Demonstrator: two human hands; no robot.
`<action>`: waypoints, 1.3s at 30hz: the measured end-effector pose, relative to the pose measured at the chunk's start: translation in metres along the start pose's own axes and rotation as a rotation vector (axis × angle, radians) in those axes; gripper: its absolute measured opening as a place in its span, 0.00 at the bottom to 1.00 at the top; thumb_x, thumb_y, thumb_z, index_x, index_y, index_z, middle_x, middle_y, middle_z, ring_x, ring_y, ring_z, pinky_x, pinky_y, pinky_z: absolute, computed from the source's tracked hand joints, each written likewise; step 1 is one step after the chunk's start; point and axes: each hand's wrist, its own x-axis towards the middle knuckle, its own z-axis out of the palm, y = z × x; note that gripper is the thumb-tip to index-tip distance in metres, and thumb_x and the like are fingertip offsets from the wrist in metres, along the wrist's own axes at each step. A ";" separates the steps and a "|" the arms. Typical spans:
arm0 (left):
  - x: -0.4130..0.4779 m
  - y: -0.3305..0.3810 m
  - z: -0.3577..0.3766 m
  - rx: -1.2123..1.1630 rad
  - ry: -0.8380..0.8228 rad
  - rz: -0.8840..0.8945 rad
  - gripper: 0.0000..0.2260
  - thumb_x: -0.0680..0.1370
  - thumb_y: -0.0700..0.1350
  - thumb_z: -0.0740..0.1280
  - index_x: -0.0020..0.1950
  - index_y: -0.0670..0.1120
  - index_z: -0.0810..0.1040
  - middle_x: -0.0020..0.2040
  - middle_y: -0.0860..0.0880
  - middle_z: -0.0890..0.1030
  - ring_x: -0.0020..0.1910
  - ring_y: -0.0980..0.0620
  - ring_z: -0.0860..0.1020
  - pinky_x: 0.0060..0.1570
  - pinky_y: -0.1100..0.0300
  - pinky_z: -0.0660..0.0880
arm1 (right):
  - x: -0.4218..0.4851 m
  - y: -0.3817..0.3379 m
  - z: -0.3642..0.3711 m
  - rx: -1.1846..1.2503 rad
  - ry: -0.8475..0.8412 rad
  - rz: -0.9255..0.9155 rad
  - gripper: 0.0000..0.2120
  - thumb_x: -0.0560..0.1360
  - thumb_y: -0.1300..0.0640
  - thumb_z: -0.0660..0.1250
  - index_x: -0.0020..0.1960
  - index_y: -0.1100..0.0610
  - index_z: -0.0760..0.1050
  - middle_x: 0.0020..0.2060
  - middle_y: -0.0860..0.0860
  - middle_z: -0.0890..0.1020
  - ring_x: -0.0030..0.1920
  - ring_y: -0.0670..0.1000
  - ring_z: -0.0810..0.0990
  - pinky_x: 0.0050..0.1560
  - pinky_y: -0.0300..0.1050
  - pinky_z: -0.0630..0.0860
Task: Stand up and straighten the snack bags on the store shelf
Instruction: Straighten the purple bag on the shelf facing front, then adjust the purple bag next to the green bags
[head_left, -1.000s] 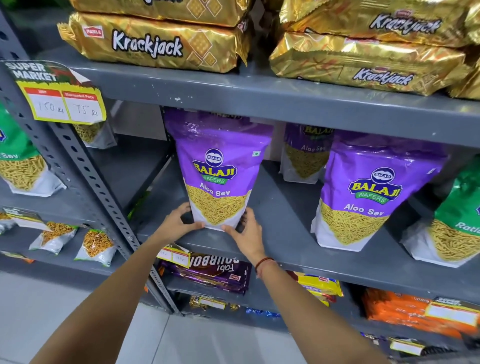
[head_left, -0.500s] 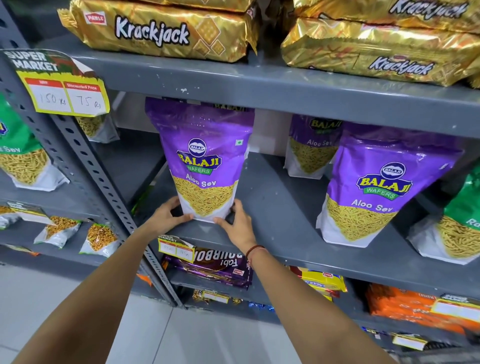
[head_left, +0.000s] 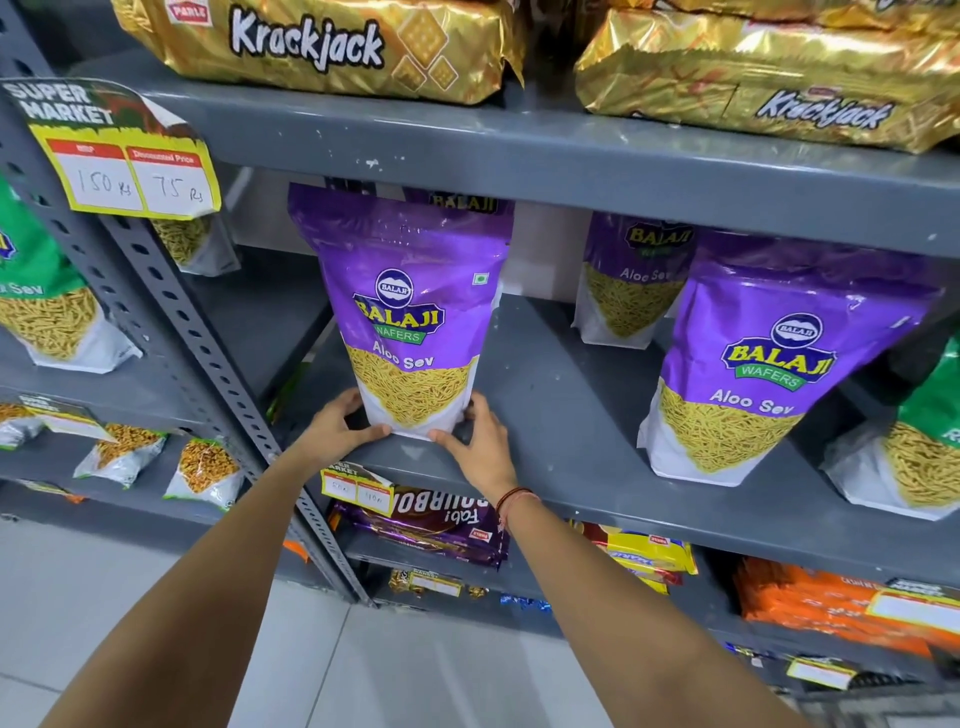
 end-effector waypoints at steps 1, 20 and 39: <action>0.000 0.000 0.000 0.001 -0.001 -0.003 0.32 0.69 0.47 0.75 0.70 0.46 0.66 0.69 0.45 0.74 0.68 0.46 0.71 0.67 0.44 0.68 | 0.000 0.000 0.000 -0.002 -0.004 -0.005 0.29 0.70 0.52 0.75 0.66 0.57 0.66 0.59 0.59 0.77 0.61 0.57 0.75 0.62 0.57 0.75; -0.081 0.091 0.168 -0.298 0.450 0.341 0.10 0.72 0.40 0.72 0.53 0.47 0.77 0.51 0.46 0.81 0.51 0.51 0.79 0.55 0.60 0.74 | -0.093 0.080 -0.161 0.236 0.964 0.042 0.11 0.69 0.54 0.76 0.43 0.49 0.72 0.38 0.55 0.77 0.38 0.51 0.75 0.48 0.60 0.76; -0.021 0.133 0.242 -0.141 -0.267 0.348 0.28 0.70 0.42 0.74 0.67 0.46 0.69 0.62 0.52 0.77 0.59 0.54 0.76 0.56 0.63 0.71 | -0.075 0.093 -0.230 0.270 0.403 0.105 0.33 0.62 0.57 0.80 0.60 0.47 0.66 0.56 0.47 0.79 0.58 0.49 0.79 0.57 0.42 0.75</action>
